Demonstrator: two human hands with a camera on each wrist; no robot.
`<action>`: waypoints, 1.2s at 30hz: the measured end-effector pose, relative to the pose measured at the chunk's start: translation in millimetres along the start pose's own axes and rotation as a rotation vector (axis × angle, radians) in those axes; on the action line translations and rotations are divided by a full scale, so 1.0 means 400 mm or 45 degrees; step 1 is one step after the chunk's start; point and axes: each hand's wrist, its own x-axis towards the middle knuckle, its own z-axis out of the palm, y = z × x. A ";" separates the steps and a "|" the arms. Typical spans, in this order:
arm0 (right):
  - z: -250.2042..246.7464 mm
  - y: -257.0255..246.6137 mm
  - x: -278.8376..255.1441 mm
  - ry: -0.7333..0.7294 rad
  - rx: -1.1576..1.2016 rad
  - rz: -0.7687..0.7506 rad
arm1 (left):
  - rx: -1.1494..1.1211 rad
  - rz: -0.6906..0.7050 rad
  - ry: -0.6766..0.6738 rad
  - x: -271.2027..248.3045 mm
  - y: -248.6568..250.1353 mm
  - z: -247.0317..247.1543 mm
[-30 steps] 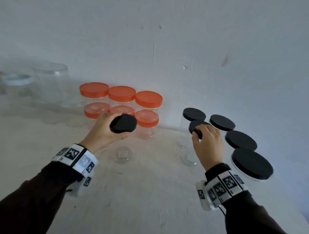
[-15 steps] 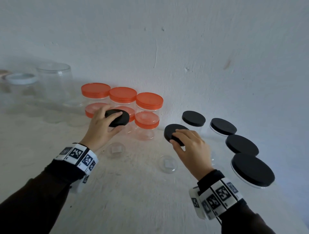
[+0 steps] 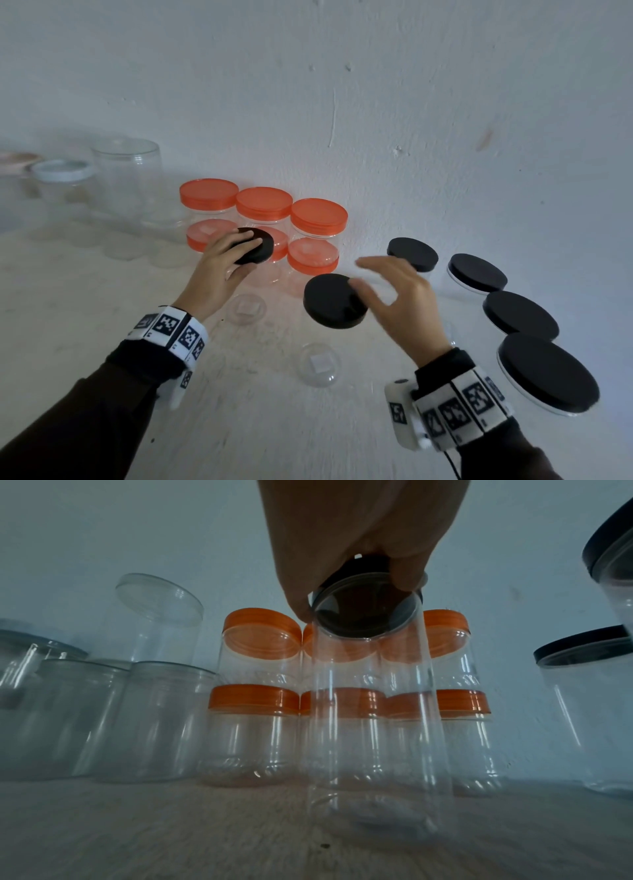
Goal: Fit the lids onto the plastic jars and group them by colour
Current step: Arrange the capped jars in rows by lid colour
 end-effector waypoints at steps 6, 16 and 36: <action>0.004 0.132 0.059 -0.014 -0.393 0.542 | -0.004 0.008 0.021 -0.006 -0.017 0.009; 0.056 0.204 0.071 0.048 -0.255 0.473 | 0.034 0.042 0.098 -0.009 -0.018 0.024; 0.112 0.201 0.149 -0.082 -0.099 0.376 | 0.064 -0.020 0.189 -0.003 -0.007 0.047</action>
